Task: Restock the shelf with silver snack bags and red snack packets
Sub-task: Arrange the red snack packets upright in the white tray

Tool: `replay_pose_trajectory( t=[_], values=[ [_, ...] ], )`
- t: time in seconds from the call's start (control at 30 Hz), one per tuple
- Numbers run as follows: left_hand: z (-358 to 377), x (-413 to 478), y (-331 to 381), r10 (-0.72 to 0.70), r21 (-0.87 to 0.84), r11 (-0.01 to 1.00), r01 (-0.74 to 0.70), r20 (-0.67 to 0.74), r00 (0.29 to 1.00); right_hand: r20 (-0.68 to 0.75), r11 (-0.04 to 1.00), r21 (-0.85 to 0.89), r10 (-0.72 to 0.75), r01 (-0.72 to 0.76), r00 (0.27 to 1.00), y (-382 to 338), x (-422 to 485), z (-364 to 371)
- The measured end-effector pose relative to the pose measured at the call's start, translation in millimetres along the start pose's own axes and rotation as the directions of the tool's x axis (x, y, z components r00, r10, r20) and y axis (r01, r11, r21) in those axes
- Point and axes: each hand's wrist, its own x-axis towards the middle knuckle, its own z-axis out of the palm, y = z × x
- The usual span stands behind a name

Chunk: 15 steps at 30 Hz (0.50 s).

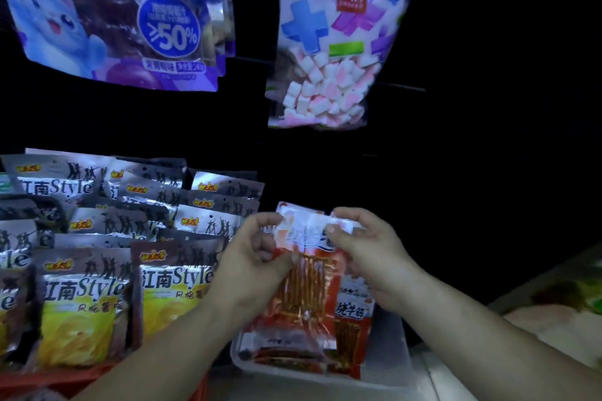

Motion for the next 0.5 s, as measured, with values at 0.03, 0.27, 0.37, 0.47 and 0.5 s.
replay_pose_trajectory(
  t=[0.03, 0.27, 0.37, 0.47, 0.5],
  values=[
    [3, -3, 4, -0.025, -0.058, 0.998, 0.024, -0.018, 1.0, -0.016, 0.997, 0.038, 0.069, -0.068, 0.998, -1, -4, -1],
    [16, -23, 49, -0.066, -0.266, 0.963, 0.037, -0.103, 0.992, -0.034, 0.912, 0.268, 0.331, -0.31, 0.943, -19, -41, 0],
    [12, -34, 65, -0.079, -0.233, 0.971, 0.063, -0.061, 0.995, -0.127, 0.91, 0.309, 0.329, -0.278, 0.936, -35, -50, -1],
    [1, -42, 75, -0.098, -0.153, 0.98, 0.129, 0.196, 0.976, -0.213, 0.938, 0.296, 0.251, -0.182, 0.944, -54, -55, -7],
    [-3, -43, 74, -0.114, -0.137, 0.979, 0.154, 0.264, 0.958, -0.225, 0.937, 0.311, 0.237, -0.161, 0.945, -60, -58, -8]
  ],
)
